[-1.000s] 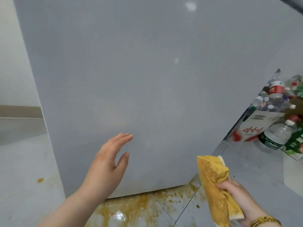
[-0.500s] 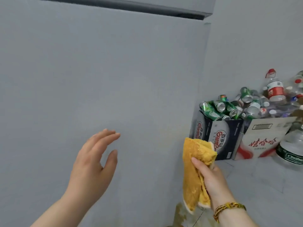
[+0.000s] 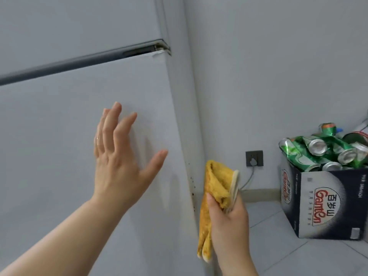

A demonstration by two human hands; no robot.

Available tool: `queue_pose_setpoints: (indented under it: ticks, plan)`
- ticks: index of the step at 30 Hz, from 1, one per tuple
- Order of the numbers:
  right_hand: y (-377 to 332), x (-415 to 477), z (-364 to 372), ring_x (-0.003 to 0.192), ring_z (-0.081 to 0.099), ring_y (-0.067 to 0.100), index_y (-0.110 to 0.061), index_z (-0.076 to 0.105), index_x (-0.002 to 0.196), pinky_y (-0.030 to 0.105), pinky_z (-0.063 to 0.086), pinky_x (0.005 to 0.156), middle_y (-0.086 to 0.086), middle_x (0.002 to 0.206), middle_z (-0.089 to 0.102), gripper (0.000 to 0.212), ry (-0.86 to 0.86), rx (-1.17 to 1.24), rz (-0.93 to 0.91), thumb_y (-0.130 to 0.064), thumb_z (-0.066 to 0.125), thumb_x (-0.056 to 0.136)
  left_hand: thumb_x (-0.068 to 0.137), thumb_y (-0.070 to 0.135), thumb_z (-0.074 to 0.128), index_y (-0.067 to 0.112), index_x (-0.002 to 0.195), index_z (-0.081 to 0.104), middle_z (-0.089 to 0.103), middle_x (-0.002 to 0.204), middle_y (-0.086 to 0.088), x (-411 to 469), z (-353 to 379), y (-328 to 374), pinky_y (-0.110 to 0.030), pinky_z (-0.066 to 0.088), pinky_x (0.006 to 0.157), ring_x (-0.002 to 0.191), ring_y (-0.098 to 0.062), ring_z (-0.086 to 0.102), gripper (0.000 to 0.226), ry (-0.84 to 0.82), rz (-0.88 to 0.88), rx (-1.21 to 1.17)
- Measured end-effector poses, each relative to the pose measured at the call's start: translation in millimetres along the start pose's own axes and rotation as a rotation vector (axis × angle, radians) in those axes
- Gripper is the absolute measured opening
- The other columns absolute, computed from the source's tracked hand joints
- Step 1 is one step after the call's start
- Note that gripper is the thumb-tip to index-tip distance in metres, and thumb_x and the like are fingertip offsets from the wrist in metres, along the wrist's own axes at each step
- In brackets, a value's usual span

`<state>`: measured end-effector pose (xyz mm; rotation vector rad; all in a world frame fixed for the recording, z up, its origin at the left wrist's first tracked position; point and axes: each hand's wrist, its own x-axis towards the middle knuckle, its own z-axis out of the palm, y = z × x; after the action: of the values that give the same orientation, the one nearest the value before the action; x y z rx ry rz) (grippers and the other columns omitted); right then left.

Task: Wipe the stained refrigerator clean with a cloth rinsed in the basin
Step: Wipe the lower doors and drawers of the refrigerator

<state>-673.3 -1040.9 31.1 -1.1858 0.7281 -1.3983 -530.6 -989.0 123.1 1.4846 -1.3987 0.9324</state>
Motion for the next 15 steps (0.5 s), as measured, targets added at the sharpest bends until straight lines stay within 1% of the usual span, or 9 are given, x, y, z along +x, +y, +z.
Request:
queue_pose_setpoints:
  ticks: [3,4,5,6,9,10,12,13,15]
  plan:
    - [-23.5,15.1,14.4,0.077,0.055,-0.018,-0.044,0.051,0.086,0.001,0.043,0.063,-0.035,0.078,0.061,0.032,-0.151,0.028,-0.041,-0.013,0.058,0.086,0.069,0.076,0.037,0.028,0.132,0.021,0.011,0.142,-0.001,10.4,-1.6,3.1,-0.050,0.012,0.108,0.134,-0.025,0.005,0.081,-0.065,-0.025,0.181]
    - [-30.9,21.0,18.4,0.079,0.055,-0.017,-0.045,0.049,0.087,0.000,0.042,0.063,-0.036,0.079,0.061,0.033,-0.195,0.008,-0.061,-0.013,0.058,0.086,0.067,0.077,0.037,0.028,0.133,0.022,0.010,0.143,-0.001,10.8,-2.1,5.0,-0.053,0.013,0.108,0.135,-0.026,0.004,0.084,-0.075,-0.041,0.225]
    - [-36.8,28.3,23.5,0.081,0.056,-0.015,-0.046,0.049,0.087,0.001,0.042,0.066,-0.031,0.082,0.062,0.033,-0.225,-0.014,-0.084,-0.014,0.058,0.086,0.066,0.079,0.035,0.027,0.134,0.022,0.010,0.143,-0.002,12.2,-2.1,6.2,-0.055,0.013,0.107,0.135,-0.027,0.003,0.086,-0.086,-0.047,0.262]
    - [-40.1,33.7,27.9,0.085,0.057,-0.011,-0.046,0.049,0.088,0.004,0.043,0.070,-0.026,0.087,0.063,0.033,-0.244,-0.027,-0.104,-0.014,0.058,0.086,0.068,0.081,0.030,0.027,0.134,0.023,0.010,0.144,-0.004,12.5,-1.5,6.1,-0.055,0.012,0.106,0.135,-0.028,0.003,0.086,-0.095,-0.044,0.283]
    - [-39.4,40.8,33.0,0.092,0.059,0.000,-0.045,0.053,0.094,0.022,0.048,0.084,-0.016,0.098,0.063,0.031,-0.288,-0.049,-0.108,-0.016,0.056,0.086,0.070,0.083,0.020,0.029,0.135,0.019,0.011,0.145,-0.005,15.1,1.1,4.3,-0.053,0.010,0.106,0.135,-0.029,0.004,0.085,-0.095,-0.029,0.303]
    - [-38.5,41.5,31.7,0.089,0.060,0.001,-0.044,0.055,0.095,0.021,0.049,0.083,-0.014,0.095,0.064,0.030,-0.307,-0.055,-0.110,-0.015,0.055,0.086,0.070,0.083,0.020,0.030,0.136,0.018,0.010,0.145,-0.005,17.3,2.2,4.0,-0.053,0.009,0.105,0.136,-0.029,0.003,0.085,-0.090,-0.025,0.303]
    - [-35.9,41.5,29.1,0.078,0.061,0.005,-0.040,0.057,0.094,0.012,0.049,0.072,-0.012,0.082,0.066,0.032,-0.334,-0.050,-0.111,-0.009,0.053,0.086,0.070,0.083,0.018,0.028,0.137,0.019,0.009,0.145,-0.005,19.9,4.6,1.2,-0.053,0.008,0.105,0.135,-0.030,0.002,0.087,-0.092,-0.019,0.308]
    - [-36.9,43.2,27.8,0.076,0.061,0.008,-0.038,0.058,0.091,0.012,0.048,0.067,-0.011,0.077,0.066,0.033,-0.343,-0.047,-0.107,-0.006,0.051,0.086,0.070,0.083,0.018,0.027,0.137,0.020,0.009,0.145,-0.005,20.9,6.4,0.6,-0.053,0.007,0.104,0.135,-0.030,0.001,0.087,-0.099,-0.014,0.315]
    - [-46.0,49.6,29.1,0.077,0.062,0.007,-0.035,0.059,0.085,0.013,0.048,0.067,-0.012,0.075,0.066,0.032,-0.367,-0.097,-0.132,-0.004,0.050,0.086,0.071,0.082,0.016,0.026,0.137,0.021,0.009,0.146,-0.006,17.1,7.9,-0.7,-0.055,0.007,0.104,0.135,-0.031,0.001,0.087,-0.115,-0.018,0.324]
